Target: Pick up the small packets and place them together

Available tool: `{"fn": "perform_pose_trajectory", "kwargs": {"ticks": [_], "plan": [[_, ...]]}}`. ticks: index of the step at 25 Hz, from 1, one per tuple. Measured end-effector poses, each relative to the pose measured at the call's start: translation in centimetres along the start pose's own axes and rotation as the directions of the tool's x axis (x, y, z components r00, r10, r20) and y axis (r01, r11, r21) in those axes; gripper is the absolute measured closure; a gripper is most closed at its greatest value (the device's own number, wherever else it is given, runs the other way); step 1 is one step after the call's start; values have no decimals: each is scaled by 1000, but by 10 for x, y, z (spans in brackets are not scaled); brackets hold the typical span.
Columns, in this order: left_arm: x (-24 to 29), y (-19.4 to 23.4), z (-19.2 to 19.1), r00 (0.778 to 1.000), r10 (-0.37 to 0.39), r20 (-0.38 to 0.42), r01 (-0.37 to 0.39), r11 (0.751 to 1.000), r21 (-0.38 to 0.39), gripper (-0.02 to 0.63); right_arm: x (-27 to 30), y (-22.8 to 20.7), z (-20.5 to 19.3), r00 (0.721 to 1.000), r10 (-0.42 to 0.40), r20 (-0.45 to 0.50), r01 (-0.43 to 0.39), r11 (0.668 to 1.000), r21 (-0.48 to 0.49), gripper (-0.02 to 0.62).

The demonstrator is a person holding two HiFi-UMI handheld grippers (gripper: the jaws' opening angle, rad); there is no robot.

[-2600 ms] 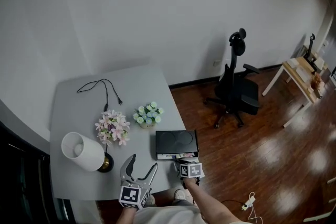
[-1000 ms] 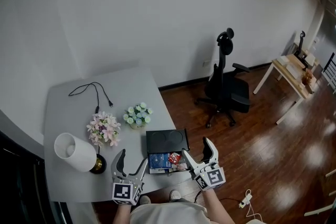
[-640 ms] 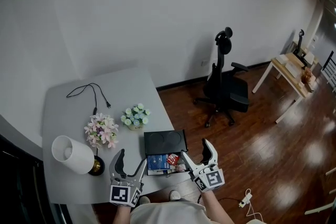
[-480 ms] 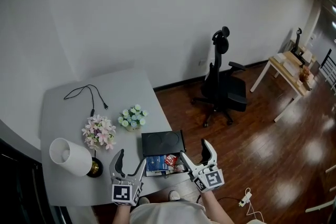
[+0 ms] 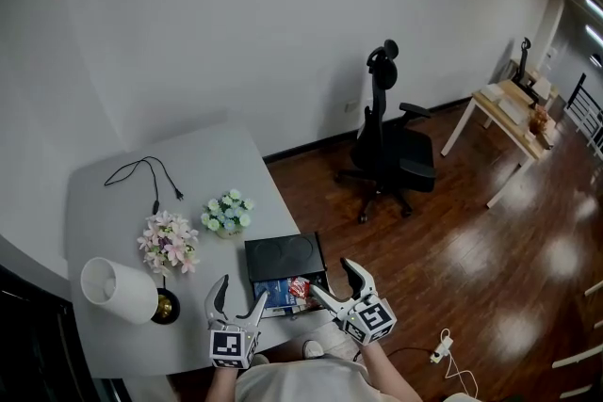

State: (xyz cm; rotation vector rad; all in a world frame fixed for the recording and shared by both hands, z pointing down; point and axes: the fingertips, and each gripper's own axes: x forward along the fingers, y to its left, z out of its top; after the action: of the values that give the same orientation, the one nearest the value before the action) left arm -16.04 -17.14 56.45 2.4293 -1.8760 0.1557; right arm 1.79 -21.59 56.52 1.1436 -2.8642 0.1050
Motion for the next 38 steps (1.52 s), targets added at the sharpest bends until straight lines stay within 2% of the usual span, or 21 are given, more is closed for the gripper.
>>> {"fn": "perform_pose_trajectory", "kwargs": {"ticks": [3, 5, 6, 7, 10, 11, 13, 15, 17, 20, 22, 24, 26, 28, 29, 31, 34, 38], "plan": [[10, -10, -26, 992, -46, -115, 54, 997, 61, 247, 1, 2, -14, 1000, 2, -29, -2, 1000, 23, 206], [18, -22, -60, 960, -108, -258, 149, 979, 143, 249, 0, 0, -16, 1000, -5, -31, 6, 999, 32, 206], [22, -29, -80, 930, -140, -340, 214, 958, 193, 249, -1, -2, -16, 1000, -10, -28, 11, 999, 35, 207], [25, -37, -101, 890, -168, -424, 289, 927, 241, 249, -2, -4, -16, 1000, -15, -25, 16, 999, 37, 206], [31, -59, -158, 740, -218, -636, 513, 794, 326, 249, -7, -9, -14, 999, -29, -21, 29, 999, 39, 206], [34, -64, -171, 702, -219, -677, 563, 753, 340, 249, -9, -10, -15, 999, -32, -22, 33, 999, 41, 206], [41, -72, -192, 650, -215, -729, 625, 696, 353, 249, -14, -11, -17, 999, -40, -27, 41, 998, 47, 207], [50, -76, -209, 612, -205, -764, 662, 662, 352, 258, -20, -12, -21, 998, -47, -34, 49, 997, 54, 207], [56, -77, -223, 575, -181, -798, 685, 639, 349, 275, -25, -12, -23, 998, -55, -37, 57, 997, 59, 206], [60, -76, -237, 523, -141, -841, 706, 625, 334, 287, -33, -15, -24, 996, -78, -35, 80, 994, 68, 207], [61, -77, -247, 498, -126, -858, 714, 621, 324, 311, -38, -19, -24, 995, -93, -32, 95, 993, 72, 207], [61, -77, -252, 484, -122, -867, 723, 614, 317, 339, -41, -21, -24, 994, -102, -29, 104, 992, 69, 207], [60, -79, -251, 477, -127, -870, 739, 594, 318, 372, -43, -23, -24, 993, -112, -23, 113, 991, 71, 207], [58, -83, -246, 486, -137, -863, 749, 575, 331, 444, -45, -25, -24, 993, -120, -19, 121, 990, 73, 207], [57, -85, -241, 499, -143, -855, 745, 575, 339, 480, -46, -25, -24, 992, -122, -20, 123, 990, 74, 207], [55, -87, -229, 530, -154, -834, 724, 594, 350, 533, -46, -24, -24, 993, -120, -20, 121, 990, 76, 207], [51, -88, -209, 573, -183, -799, 686, 640, 346, 576, -43, -21, -22, 994, -108, -14, 108, 991, 75, 207], [42, -91, -179, 612, -234, -755, 641, 706, 301, 581, -37, -12, -23, 997, -81, -18, 82, 994, 73, 206]]}}
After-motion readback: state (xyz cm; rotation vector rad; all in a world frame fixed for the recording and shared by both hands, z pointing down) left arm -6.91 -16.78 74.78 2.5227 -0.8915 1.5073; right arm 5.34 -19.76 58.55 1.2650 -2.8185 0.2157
